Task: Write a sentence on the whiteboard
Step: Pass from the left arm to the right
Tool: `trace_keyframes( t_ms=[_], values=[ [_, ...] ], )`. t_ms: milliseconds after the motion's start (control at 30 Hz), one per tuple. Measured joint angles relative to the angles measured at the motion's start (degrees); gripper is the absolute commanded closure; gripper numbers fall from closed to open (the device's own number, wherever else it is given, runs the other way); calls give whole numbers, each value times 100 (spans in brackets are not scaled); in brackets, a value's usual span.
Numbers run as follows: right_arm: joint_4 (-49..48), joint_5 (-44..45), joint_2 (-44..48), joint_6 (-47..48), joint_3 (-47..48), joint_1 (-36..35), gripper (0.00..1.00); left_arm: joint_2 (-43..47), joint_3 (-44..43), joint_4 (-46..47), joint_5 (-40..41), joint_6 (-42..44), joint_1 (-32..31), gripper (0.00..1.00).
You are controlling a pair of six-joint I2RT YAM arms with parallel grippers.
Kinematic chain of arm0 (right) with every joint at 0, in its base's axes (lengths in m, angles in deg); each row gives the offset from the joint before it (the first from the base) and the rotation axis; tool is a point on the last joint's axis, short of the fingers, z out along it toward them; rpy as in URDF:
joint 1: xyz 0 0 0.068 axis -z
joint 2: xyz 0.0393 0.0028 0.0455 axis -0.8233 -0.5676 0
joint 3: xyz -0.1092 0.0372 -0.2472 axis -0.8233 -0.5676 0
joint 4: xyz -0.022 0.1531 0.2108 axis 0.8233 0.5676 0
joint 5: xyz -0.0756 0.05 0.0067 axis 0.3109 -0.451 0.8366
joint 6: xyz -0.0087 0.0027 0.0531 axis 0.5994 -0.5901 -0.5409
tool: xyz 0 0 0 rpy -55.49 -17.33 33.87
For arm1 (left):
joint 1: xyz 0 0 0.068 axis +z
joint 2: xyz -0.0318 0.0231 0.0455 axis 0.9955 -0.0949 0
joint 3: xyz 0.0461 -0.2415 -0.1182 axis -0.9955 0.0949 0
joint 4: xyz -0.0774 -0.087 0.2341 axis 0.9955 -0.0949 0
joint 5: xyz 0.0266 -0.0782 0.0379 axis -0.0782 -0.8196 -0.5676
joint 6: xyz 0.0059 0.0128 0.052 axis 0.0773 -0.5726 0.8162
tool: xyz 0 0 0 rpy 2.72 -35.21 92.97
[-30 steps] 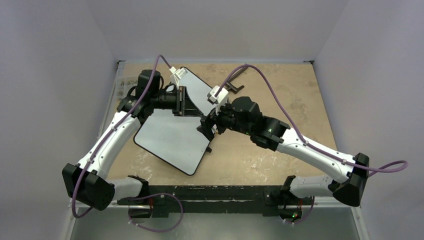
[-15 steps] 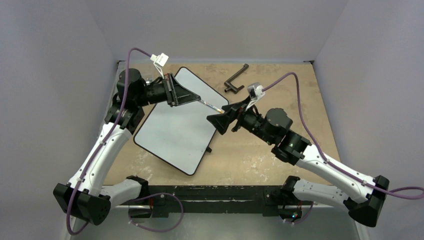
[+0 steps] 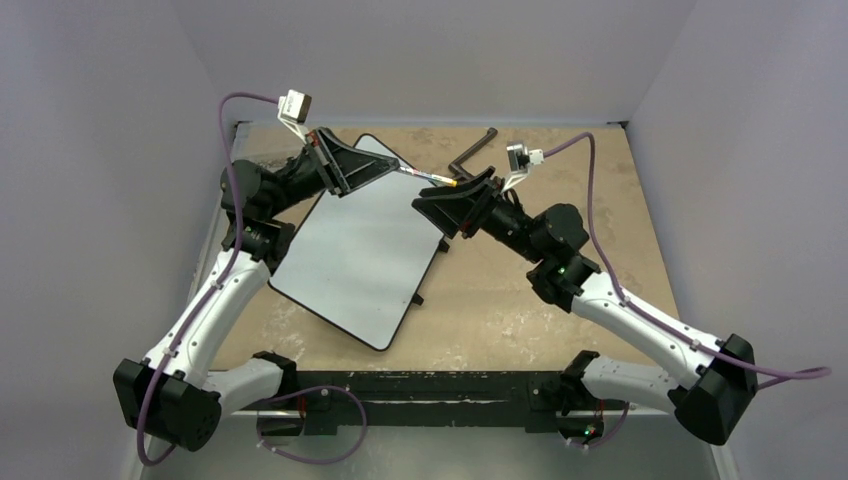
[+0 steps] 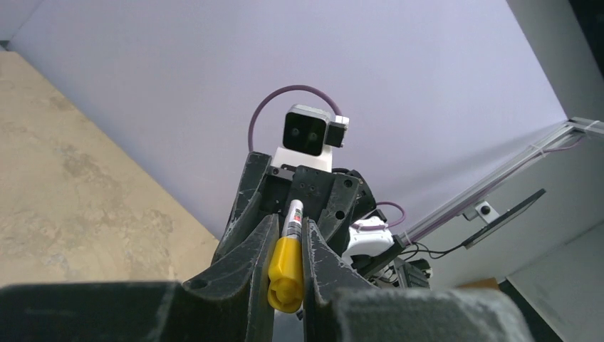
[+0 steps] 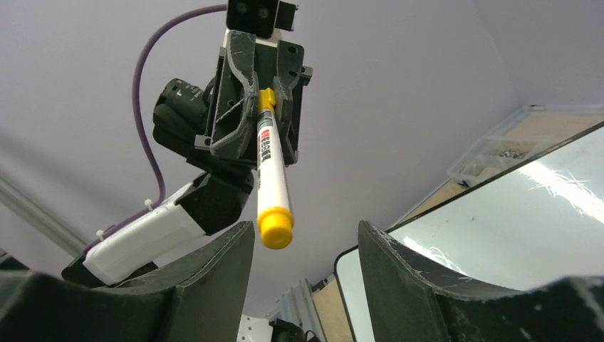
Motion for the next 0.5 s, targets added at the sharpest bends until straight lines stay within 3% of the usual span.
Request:
trace_keyframes(
  t_ms=[167, 500],
  values=[
    [-319, -188, -240, -125, 229, 2, 56, -70, 166, 651, 46, -326, 2, 100],
    [-861, -415, -608, -306, 496, 0, 60, -208, 361, 1250, 170, -651, 0, 100]
  ],
)
